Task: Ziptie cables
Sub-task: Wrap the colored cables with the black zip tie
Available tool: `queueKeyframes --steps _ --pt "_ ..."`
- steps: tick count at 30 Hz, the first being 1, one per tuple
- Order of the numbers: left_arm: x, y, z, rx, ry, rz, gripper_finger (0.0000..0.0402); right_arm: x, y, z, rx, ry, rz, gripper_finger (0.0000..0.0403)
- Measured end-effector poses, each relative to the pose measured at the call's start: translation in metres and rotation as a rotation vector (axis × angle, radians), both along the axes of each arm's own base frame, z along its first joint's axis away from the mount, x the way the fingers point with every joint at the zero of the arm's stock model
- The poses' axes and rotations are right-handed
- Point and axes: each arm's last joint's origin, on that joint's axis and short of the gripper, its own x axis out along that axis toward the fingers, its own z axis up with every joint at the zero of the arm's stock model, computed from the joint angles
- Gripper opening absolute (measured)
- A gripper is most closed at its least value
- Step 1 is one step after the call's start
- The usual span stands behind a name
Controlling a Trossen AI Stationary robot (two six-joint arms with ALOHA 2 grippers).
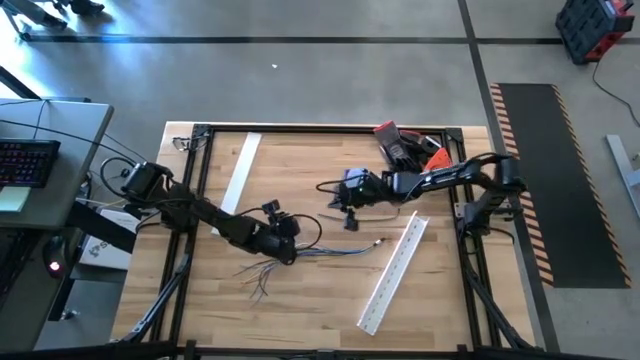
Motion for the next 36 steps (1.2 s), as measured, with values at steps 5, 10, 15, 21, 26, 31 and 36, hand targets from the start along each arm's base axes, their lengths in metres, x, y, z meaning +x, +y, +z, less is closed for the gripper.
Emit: queueKeyframes --steps 5,10,15,21,26,31,36 --pt "0.005 0.0 0.001 -0.024 -0.017 -0.046 0.0124 -0.031 0.009 0.022 -0.004 0.371 0.054 0.0026" --pt "0.023 0.005 -0.001 -0.073 -0.075 -0.156 0.0124 -0.061 0.013 0.018 -0.16 0.752 0.105 0.0094" --pt "0.032 0.011 -0.006 -0.08 -0.086 -0.218 0.0124 -0.08 0.006 -0.003 -0.213 0.9 0.237 0.0132" --pt "0.033 0.013 -0.01 -0.082 -0.072 -0.216 0.0124 -0.085 0.003 -0.017 -0.327 0.927 0.396 0.0129" --pt "0.034 0.012 -0.011 -0.084 -0.076 -0.219 0.0124 -0.087 0.004 -0.028 -0.413 0.894 0.571 0.0124" --pt "0.035 0.011 -0.012 -0.086 -0.087 -0.22 0.0124 -0.096 0.004 -0.036 -0.451 0.929 0.711 0.0124" --pt "0.035 0.011 -0.011 -0.08 -0.096 -0.221 0.0124 -0.105 0.005 -0.049 -0.484 0.933 0.757 0.0124"
